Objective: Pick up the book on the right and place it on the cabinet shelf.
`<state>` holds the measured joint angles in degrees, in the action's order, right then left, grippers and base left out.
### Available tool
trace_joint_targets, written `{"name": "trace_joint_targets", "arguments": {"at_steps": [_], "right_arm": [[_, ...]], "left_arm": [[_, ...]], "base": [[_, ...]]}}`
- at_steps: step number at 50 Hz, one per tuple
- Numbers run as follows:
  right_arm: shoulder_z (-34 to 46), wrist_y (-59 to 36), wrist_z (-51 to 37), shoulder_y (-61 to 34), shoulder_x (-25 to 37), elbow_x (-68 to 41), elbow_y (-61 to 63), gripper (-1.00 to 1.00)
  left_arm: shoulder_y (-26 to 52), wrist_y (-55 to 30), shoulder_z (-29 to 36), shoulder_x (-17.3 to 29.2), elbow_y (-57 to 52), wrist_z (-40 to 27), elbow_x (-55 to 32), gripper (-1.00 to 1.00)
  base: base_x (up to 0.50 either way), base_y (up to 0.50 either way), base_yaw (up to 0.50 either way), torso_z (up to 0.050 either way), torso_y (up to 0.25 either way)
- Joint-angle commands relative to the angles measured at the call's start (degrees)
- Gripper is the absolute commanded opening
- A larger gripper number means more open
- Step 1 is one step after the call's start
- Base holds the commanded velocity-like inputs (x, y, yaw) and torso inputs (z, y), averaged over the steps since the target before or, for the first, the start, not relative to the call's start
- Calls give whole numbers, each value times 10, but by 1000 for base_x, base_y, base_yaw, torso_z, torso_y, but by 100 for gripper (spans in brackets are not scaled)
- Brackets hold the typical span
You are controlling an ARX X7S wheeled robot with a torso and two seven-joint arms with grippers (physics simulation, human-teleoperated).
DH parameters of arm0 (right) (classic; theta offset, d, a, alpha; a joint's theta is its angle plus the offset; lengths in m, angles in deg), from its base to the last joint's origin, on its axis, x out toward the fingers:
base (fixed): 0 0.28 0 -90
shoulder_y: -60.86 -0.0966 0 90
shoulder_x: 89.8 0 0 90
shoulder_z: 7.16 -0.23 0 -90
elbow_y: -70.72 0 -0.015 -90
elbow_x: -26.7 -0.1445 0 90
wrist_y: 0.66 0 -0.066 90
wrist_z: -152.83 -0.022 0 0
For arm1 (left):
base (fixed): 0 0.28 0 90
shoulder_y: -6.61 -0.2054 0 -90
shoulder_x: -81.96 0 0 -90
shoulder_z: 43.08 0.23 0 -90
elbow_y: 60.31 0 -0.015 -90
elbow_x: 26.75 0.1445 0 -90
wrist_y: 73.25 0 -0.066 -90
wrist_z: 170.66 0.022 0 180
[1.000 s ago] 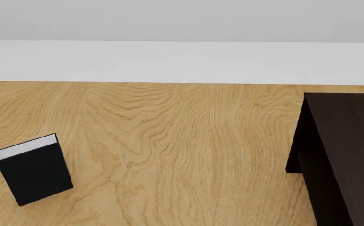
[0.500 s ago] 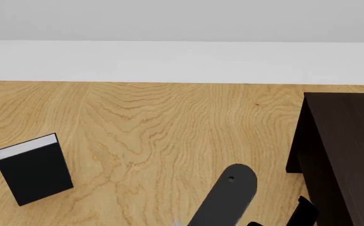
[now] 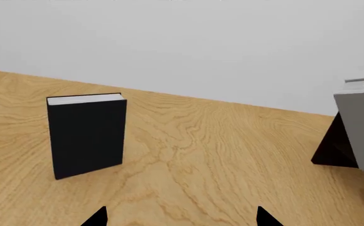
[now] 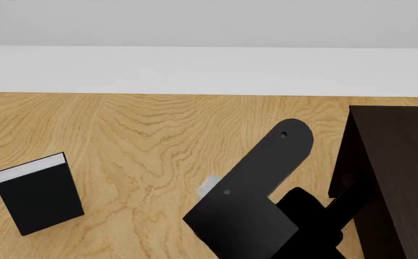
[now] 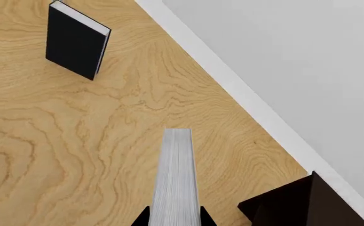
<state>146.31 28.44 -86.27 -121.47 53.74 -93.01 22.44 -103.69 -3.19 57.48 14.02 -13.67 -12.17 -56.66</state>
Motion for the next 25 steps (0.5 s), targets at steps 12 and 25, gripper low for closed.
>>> {"name": "trace_joint_targets", "arguments": {"at_steps": [12, 25], "right_arm": [[66, -87, -68, 4, -106, 174, -52, -100], [134, -120, -87, 32, -206, 291, -112, -100]], "left_arm": [[1, 0, -11, -2, 0, 0, -5, 100], [6, -4, -8, 0, -1, -5, -6, 100]], "base": [[0, 0, 0, 0, 1], [0, 0, 0, 0, 1]]}}
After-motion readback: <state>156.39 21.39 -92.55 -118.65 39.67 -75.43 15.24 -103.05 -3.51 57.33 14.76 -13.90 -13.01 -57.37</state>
